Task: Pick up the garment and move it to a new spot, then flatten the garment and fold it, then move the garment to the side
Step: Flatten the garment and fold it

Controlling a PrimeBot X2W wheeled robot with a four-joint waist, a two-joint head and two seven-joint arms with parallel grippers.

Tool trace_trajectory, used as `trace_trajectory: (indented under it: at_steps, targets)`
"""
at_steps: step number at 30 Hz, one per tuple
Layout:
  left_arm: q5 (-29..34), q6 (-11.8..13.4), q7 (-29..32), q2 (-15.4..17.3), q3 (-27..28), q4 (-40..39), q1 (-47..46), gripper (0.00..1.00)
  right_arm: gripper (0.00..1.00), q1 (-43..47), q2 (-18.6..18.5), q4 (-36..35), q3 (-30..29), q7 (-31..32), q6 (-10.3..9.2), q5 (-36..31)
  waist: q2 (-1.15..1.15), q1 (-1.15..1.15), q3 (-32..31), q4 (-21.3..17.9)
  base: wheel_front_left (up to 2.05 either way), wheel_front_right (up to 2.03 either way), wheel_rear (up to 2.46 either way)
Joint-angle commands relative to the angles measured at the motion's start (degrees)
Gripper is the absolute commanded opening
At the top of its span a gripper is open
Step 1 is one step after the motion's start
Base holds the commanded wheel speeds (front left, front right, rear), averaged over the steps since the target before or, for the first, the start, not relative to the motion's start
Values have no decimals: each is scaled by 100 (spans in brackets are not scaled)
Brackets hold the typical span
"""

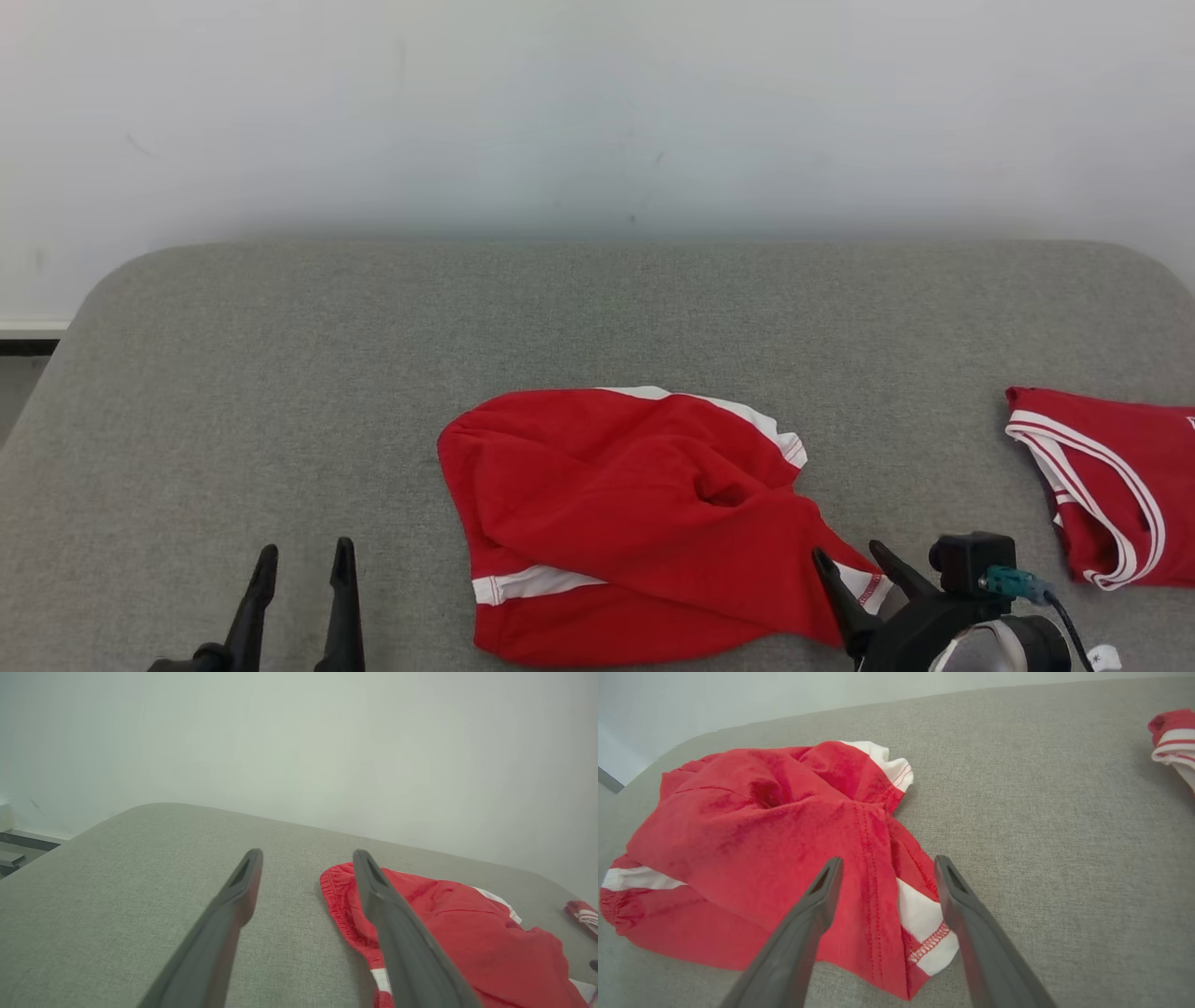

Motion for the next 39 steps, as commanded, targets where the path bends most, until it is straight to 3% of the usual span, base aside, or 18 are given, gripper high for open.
trace_trajectory:
  at_steps: [1, 8, 19, 20, 21, 22, 23, 24, 30, 39]
  targets:
    - [66, -31, -24, -18, -7, 23, 53, 100, 100, -55, 18, 25, -13, 30, -16, 46, 0, 0, 27, 29, 0, 0, 0]
    - [105, -197, -25, -107, -19, 161, -200, 100, 100, -632, 101, 516, -34, 485, -16, 101, 0, 0, 184, 170, 0, 0, 0]
    - [125, -291, -25, -142, 45, 214, -307, 100, 99, -1055, 110, 1025, 370, 502, -16, 412, 0, 0, 237, 250, 0, 0, 0]
    - [126, -301, -25, -144, 55, 218, -304, 100, 93, -1067, 105, 1057, 414, 488, -16, 434, 0, 0, 231, 247, 0, 0, 0]
    - [130, -310, -25, -144, 71, 217, -303, 100, 69, -1081, 106, 1080, 453, 461, -16, 453, 0, 0, 227, 242, 0, 0, 0]
    - [133, -315, -25, -146, 83, 215, -303, 100, 58, -1093, 111, 1087, 497, 427, -16, 484, 0, 0, 224, 235, 0, 0, 0]
    - [136, -321, -25, -147, 99, 215, -302, 100, 38, -1101, 107, 1091, 536, 380, -16, 508, 0, 0, 220, 228, 0, 0, 0]
    - [138, -328, -25, -148, 111, 214, -298, 100, 2, -1099, 96, 1107, 569, 351, -16, 540, 0, 0, 217, 222, 0, 0, 0]
    - [97, -338, -25, -151, 150, 227, -287, 100, 0, -1278, 54, 1137, 656, 87, -16, 709, 0, 0, 212, 196, 0, 0, 0]
    - [62, -371, -25, -151, 66, 130, -409, 100, 0, -1984, 26, 1496, 299, 30, -16, 1076, 0, 0, 418, 248, 0, 0, 0]
